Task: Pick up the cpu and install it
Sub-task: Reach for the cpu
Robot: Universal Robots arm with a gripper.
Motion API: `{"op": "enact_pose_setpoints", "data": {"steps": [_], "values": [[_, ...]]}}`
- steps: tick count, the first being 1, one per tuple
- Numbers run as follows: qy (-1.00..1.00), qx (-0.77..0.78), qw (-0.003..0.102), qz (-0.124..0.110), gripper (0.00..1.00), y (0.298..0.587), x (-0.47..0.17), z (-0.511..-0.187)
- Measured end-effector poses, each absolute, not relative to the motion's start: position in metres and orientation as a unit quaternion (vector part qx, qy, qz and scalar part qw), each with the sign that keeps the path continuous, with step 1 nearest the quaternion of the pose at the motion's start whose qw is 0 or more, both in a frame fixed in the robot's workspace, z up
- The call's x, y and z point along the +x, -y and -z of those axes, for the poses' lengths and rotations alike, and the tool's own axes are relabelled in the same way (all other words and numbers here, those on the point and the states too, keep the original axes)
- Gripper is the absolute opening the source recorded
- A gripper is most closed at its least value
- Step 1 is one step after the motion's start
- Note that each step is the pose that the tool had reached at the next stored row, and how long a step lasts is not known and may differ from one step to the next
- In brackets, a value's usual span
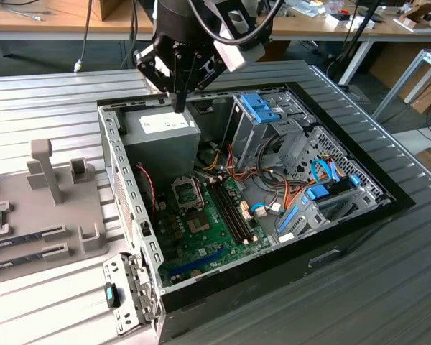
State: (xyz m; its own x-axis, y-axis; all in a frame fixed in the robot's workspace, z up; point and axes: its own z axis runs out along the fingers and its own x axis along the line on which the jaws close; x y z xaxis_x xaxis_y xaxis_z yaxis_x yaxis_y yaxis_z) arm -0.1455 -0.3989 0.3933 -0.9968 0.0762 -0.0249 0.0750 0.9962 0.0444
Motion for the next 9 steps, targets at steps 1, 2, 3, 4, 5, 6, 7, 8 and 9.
{"op": "enact_pose_setpoints", "data": {"steps": [1,2,3,4,5,6,7,8,9], "values": [[-0.999,0.038,0.013,-0.022,0.11,0.3989,-0.1458,-0.3933],[-0.999,0.038,0.013,-0.022,0.11,0.3989,-0.1465,-0.3933],[-0.999,0.038,0.013,-0.022,0.11,0.3989,-0.1470,-0.3933],[-0.999,0.038,0.013,-0.022,0.11,0.3989,-0.1474,-0.3933],[-0.999,0.038,0.013,-0.022,0.11,0.3989,-0.1477,-0.3933],[-0.999,0.038,0.013,-0.022,0.11,0.3989,-0.1479,-0.3933],[-0.999,0.038,0.013,-0.022,0.11,0.3989,-0.1480,-0.3933],[-0.999,0.038,0.013,-0.022,0.11,0.3989,-0.1483,-0.3933],[-0.999,0.038,0.013,-0.022,0.11,0.3989,-0.1489,-0.3933]]}}
